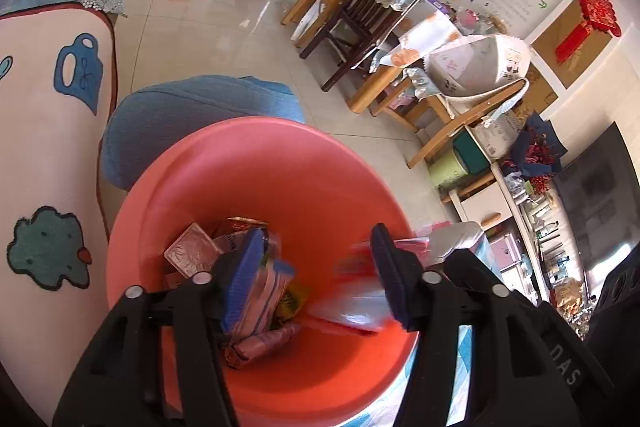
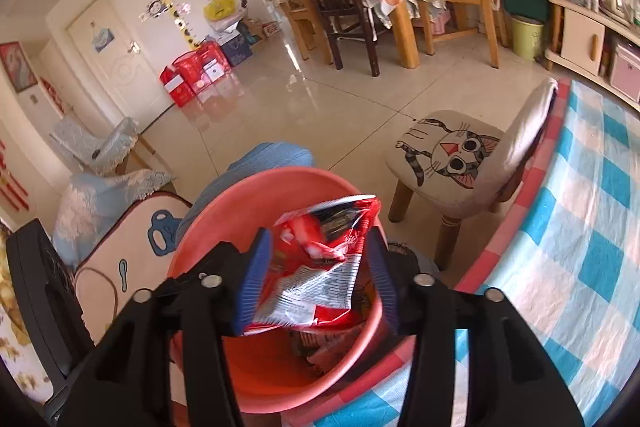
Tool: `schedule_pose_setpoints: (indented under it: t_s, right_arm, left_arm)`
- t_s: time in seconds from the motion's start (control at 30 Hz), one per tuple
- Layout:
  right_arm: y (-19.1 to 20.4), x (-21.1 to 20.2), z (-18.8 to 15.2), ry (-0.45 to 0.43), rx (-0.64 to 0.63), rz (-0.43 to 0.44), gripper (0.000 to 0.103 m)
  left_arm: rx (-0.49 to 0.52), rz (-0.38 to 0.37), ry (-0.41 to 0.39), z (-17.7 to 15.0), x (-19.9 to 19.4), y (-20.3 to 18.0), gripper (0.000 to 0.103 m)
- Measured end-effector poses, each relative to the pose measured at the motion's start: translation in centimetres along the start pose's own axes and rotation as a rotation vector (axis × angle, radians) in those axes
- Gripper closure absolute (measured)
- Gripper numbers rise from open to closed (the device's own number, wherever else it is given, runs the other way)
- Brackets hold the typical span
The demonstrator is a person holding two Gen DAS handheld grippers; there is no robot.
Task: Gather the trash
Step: 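Carry the green packet and red wrapper to the pink bucket and release both, then return both tools from the bucket to the table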
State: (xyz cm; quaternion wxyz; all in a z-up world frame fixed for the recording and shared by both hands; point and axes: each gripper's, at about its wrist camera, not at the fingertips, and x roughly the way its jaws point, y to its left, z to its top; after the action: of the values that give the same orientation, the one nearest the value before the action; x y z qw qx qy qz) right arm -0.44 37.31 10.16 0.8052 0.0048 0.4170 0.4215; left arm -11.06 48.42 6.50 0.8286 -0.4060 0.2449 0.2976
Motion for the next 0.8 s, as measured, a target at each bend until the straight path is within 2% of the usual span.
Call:
schedule_pose_setpoints:
  t_s: [0.07, 0.13, 0.23, 0.33, 0.43, 0.63, 0.8]
  right_arm:
    - [-0.5, -1.0, -0.3, -0.02, 0.003, -0.025, 0.036]
    - [-0.9, -2.0, -0.8, -0.033, 0.002, -0.056, 0.034]
    - [-1.4, -3.2, -1.6, -0.031, -0.026, -0.113, 0.032]
    - [-2.0, -4.6, -2.5, -0.038, -0.058, -0.183, 0.022]
    - [-2.7, -5.8, -3.1, -0.039, -0.073, -0.217, 0.022]
    - [-4.5, -9.0, -4.2, -0.064, -0.079, -0.29, 0.022]
    - [-5.6, -12.2, -5.1, -0.114, -0.086, -0.361, 0.016]
  left_arm:
    - [0.012, 0.012, -0.014, -0.1, -0.2, -0.3, 0.03]
    - [0.008, -0.002, -0.025, -0.2, -0.5, -0.4, 0.021]
    - [0.007, -0.009, -0.042, -0.3, -0.8, -0.7, 0.02]
    - [0.03, -0.033, -0.065, -0.7, -1.2, -1.3, 0.016]
    - [0.065, -0.062, -0.082, -1.0, -1.6, -2.3, 0.013]
    - [0.163, -0.195, -0.112, -2.3, -2.4, -4.6, 0.007]
    - [0.242, -0.284, -0.147, -3.9, -3.7, -6.5, 0.004]
